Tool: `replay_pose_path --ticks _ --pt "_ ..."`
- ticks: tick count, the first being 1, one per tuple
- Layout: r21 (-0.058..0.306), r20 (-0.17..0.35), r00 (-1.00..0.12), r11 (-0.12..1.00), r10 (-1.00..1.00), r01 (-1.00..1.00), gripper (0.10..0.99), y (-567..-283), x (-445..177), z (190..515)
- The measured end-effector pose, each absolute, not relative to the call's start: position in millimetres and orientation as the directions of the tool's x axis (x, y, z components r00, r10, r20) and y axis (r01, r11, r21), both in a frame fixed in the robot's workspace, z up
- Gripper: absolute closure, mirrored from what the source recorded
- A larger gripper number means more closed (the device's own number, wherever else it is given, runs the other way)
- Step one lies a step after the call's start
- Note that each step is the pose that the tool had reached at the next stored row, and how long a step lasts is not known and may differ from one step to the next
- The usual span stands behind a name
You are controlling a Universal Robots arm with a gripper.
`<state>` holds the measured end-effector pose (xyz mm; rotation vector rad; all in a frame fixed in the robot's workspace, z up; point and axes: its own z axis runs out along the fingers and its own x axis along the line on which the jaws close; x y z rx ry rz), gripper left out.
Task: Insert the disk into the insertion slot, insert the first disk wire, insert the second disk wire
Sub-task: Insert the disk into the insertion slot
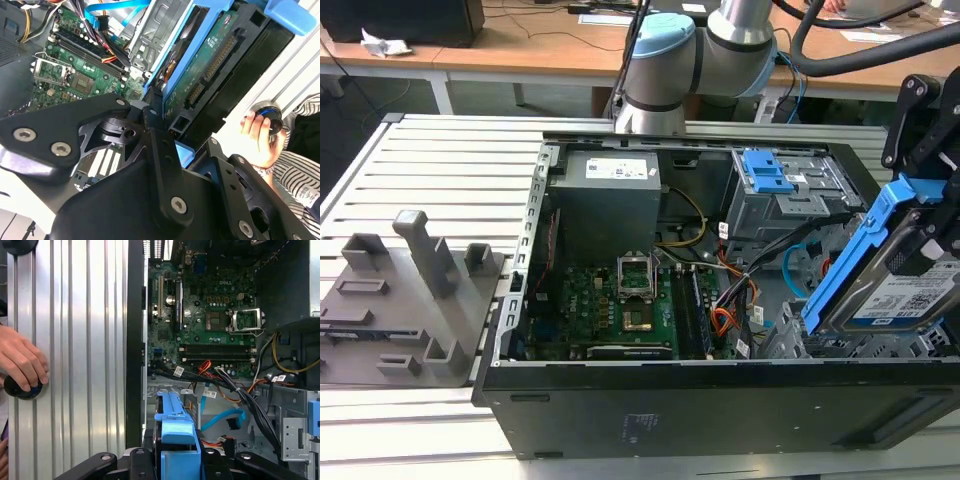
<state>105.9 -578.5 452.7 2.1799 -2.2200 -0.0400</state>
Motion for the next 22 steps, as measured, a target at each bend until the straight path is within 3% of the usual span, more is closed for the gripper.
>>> replay_pose_path --ticks 22 --pt "0.04 0.003 -0.018 0.018 -1.0 -0.999 0.722 -553 114 433"
